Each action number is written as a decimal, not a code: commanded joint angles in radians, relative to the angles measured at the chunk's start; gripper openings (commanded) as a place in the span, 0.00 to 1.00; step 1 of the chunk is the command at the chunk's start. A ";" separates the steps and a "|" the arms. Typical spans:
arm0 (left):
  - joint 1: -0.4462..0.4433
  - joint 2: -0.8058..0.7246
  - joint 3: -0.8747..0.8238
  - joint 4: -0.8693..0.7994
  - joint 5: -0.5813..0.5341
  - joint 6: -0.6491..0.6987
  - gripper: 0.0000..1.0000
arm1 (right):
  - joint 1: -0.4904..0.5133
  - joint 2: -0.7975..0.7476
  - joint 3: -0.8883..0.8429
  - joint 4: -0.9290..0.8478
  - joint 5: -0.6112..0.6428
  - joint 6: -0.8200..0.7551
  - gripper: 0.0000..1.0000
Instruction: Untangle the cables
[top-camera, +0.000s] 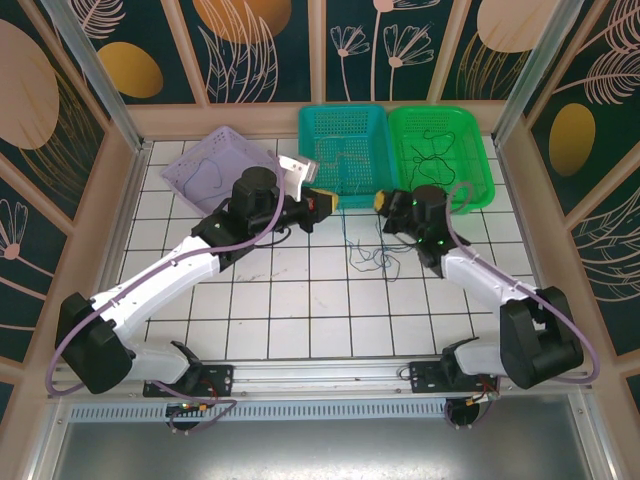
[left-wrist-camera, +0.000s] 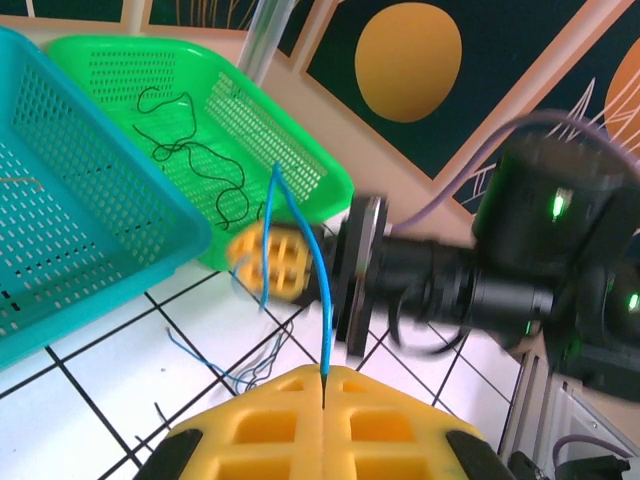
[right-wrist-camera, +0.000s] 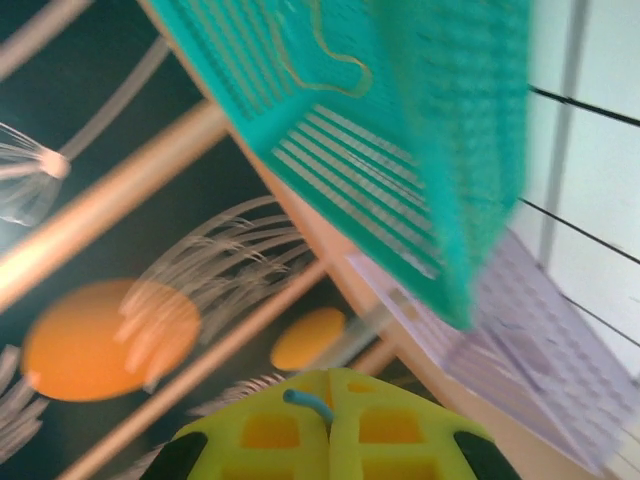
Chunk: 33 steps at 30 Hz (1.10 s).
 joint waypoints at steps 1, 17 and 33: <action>0.003 -0.026 -0.025 -0.034 0.031 0.026 0.00 | -0.096 0.012 0.153 -0.032 -0.035 -0.084 0.00; 0.001 0.001 -0.035 -0.142 0.087 0.081 0.00 | -0.339 0.357 0.834 -0.109 -0.264 -0.476 0.00; 0.003 0.092 0.348 -0.113 -0.242 0.003 0.80 | -0.192 0.476 1.352 -0.573 -0.291 -0.816 0.00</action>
